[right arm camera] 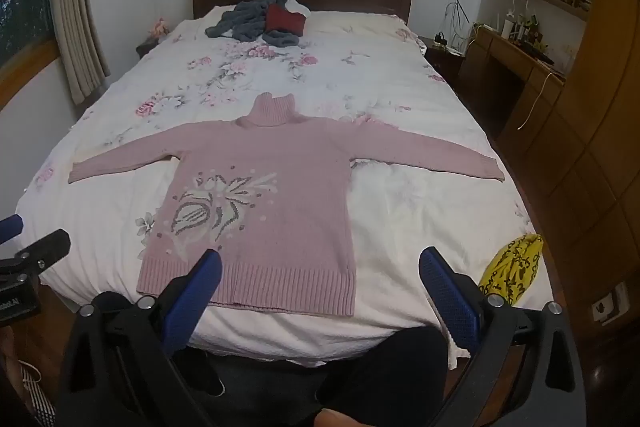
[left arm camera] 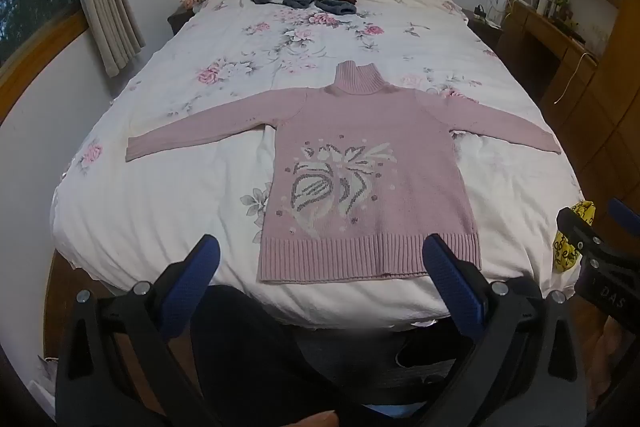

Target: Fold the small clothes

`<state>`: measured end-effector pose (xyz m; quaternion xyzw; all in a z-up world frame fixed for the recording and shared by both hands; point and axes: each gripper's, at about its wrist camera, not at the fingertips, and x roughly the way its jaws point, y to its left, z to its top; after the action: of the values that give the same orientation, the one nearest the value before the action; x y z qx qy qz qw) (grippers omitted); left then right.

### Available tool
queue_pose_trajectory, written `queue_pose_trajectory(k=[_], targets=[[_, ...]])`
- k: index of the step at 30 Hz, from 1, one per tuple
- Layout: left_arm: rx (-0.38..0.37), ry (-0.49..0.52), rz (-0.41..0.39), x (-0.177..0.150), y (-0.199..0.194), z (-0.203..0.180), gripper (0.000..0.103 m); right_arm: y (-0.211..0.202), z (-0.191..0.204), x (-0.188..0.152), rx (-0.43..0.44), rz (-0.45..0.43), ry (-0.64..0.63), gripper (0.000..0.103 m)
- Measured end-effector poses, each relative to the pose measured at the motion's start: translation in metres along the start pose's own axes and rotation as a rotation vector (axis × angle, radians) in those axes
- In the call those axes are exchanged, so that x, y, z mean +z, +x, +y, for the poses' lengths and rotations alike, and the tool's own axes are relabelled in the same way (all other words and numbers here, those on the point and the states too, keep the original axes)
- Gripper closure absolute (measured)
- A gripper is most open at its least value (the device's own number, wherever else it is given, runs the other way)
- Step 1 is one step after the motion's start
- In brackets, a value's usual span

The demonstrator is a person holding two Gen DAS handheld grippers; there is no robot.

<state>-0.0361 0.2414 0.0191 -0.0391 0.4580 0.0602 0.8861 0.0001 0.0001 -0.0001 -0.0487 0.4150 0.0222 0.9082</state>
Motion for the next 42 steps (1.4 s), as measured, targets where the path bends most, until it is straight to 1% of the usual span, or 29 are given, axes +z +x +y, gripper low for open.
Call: queue_pose_trajectory(k=[19, 21, 34, 42], targets=[[-0.007, -0.008, -0.002, 0.0023, -0.0004, 0.0003, 0.003, 0.0031, -0.0016, 0.0041, -0.010, -0.008, -0.002, 0.004], [-0.009, -0.008, -0.001, 0.0067, -0.0014, -0.0006, 0.003, 0.0029, -0.0025, 0.0048, -0.009, -0.007, -0.002, 0.004], [-0.014, -0.008, 0.006, -0.0016, 0.0030, 0.0030, 0.003, -0.0003, -0.0032, 0.0035, -0.012, -0.011, 0.001, 0.004], [-0.013, -0.008, 0.005, -0.0010, 0.0027, 0.0017, 0.003, 0.0008, -0.0033, 0.0023, -0.013, -0.010, 0.001, 0.004]])
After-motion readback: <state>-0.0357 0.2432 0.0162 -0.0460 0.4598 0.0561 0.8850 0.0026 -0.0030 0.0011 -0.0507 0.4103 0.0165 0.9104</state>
